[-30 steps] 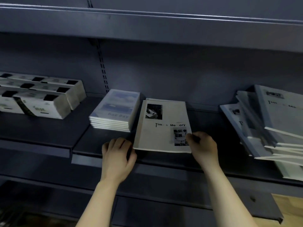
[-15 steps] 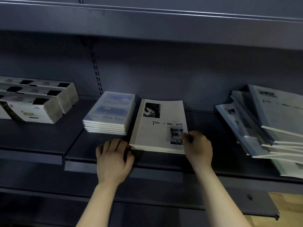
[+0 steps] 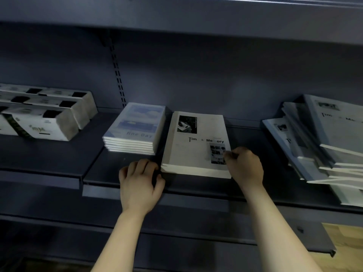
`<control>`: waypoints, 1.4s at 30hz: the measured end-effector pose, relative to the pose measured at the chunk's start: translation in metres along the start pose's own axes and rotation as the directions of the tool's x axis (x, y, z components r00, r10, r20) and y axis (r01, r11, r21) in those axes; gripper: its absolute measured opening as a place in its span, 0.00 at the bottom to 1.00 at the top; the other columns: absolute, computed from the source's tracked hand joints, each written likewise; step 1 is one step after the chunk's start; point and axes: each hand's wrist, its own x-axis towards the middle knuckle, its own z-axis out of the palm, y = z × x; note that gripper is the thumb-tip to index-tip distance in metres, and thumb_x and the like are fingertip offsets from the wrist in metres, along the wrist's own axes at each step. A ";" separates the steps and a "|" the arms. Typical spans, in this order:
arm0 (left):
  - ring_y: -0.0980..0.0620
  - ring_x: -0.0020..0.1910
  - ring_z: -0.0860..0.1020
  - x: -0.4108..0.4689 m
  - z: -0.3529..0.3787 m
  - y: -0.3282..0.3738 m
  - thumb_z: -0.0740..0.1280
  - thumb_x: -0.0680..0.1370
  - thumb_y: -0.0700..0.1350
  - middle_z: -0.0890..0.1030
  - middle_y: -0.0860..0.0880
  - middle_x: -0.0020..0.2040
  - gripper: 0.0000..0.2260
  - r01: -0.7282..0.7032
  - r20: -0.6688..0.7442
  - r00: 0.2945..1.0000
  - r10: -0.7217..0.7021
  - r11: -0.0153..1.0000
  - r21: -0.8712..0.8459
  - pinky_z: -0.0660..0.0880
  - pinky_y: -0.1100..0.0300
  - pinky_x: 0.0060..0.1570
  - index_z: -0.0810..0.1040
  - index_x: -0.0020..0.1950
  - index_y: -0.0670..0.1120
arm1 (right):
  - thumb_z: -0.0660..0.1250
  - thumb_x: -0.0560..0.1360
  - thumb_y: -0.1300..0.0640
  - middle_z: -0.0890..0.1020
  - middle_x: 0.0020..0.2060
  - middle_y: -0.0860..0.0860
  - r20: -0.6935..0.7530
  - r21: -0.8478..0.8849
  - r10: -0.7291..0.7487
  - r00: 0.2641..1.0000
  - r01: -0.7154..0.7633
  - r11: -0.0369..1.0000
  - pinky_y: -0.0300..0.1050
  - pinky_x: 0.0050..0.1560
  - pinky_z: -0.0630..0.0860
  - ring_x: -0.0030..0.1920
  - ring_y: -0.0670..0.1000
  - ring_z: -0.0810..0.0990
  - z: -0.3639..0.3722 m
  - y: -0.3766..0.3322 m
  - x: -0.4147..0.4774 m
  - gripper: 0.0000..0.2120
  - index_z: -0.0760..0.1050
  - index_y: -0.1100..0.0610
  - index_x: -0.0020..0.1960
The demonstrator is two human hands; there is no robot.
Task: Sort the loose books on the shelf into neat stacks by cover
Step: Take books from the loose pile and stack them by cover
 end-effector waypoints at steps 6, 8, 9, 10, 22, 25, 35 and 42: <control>0.44 0.44 0.73 0.001 0.001 0.003 0.57 0.72 0.52 0.78 0.47 0.47 0.15 -0.002 -0.023 1.000 0.002 1.000 0.012 0.62 0.51 0.47 0.78 0.47 0.46 | 0.65 0.78 0.49 0.81 0.36 0.49 -0.022 0.027 -0.045 0.999 0.045 0.999 0.36 0.26 0.66 0.30 0.41 0.75 0.001 0.006 -0.001 0.11 0.78 0.56 0.45; 0.44 0.44 0.73 0.001 0.001 0.003 0.57 0.72 0.52 0.78 0.46 0.47 0.15 0.000 -0.035 0.999 0.001 1.000 0.012 0.62 0.51 0.46 0.78 0.46 0.46 | 0.65 0.78 0.49 0.82 0.37 0.49 -0.040 0.023 -0.075 0.996 0.076 0.997 0.36 0.26 0.66 0.30 0.41 0.76 0.002 0.007 -0.002 0.11 0.78 0.55 0.45; 0.44 0.44 0.73 0.001 0.001 0.003 0.57 0.72 0.52 0.78 0.46 0.46 0.15 -0.001 -0.039 0.999 0.001 1.000 0.014 0.62 0.51 0.46 0.78 0.46 0.46 | 0.65 0.78 0.49 0.82 0.38 0.48 -0.046 0.023 -0.087 0.995 0.089 0.996 0.35 0.26 0.67 0.31 0.41 0.76 0.003 0.008 -0.004 0.10 0.78 0.55 0.46; 0.44 0.44 0.73 0.001 0.002 0.004 0.56 0.72 0.52 0.78 0.46 0.46 0.15 -0.002 -0.041 0.999 0.003 1.000 0.017 0.62 0.51 0.46 0.78 0.46 0.45 | 0.65 0.78 0.49 0.82 0.39 0.48 -0.055 0.032 -0.098 0.994 0.100 0.994 0.34 0.27 0.69 0.32 0.41 0.77 0.005 0.009 -0.005 0.10 0.79 0.55 0.47; 0.44 0.43 0.73 0.001 0.002 0.002 0.56 0.72 0.52 0.78 0.46 0.46 0.15 0.002 -0.036 0.999 -0.002 1.000 0.014 0.62 0.51 0.46 0.78 0.45 0.46 | 0.65 0.77 0.54 0.83 0.39 0.50 -0.085 0.069 -0.185 0.979 0.191 0.979 0.33 0.28 0.69 0.30 0.42 0.77 0.004 0.014 -0.017 0.08 0.81 0.56 0.51; 0.44 0.44 0.73 0.001 0.001 0.001 0.56 0.72 0.52 0.77 0.46 0.47 0.15 0.002 -0.017 1.000 -0.002 1.000 0.004 0.62 0.51 0.46 0.78 0.46 0.46 | 0.64 0.78 0.53 0.84 0.41 0.50 -0.076 0.051 -0.191 0.979 0.195 0.979 0.33 0.29 0.70 0.32 0.44 0.78 0.004 0.013 -0.018 0.08 0.80 0.55 0.51; 0.43 0.55 0.72 0.007 -0.018 0.024 0.57 0.73 0.53 0.75 0.43 0.59 0.22 0.002 -0.076 0.997 -0.022 0.968 -0.250 0.67 0.47 0.51 0.76 0.61 0.44 | 0.65 0.78 0.52 0.83 0.53 0.52 -0.099 0.087 -0.189 0.977 0.198 0.976 0.34 0.43 0.70 0.46 0.46 0.78 -0.057 -0.005 -0.004 0.17 0.75 0.55 0.65; 0.44 0.59 0.71 0.020 -0.018 0.081 0.57 0.74 0.55 0.75 0.47 0.61 0.21 -0.110 -0.022 0.994 0.108 0.962 -0.248 0.64 0.51 0.54 0.76 0.61 0.46 | 0.65 0.75 0.54 0.82 0.40 0.50 -0.391 0.106 -0.305 0.869 0.371 0.922 0.28 0.39 0.66 0.38 0.47 0.78 -0.136 0.004 0.014 0.10 0.82 0.55 0.51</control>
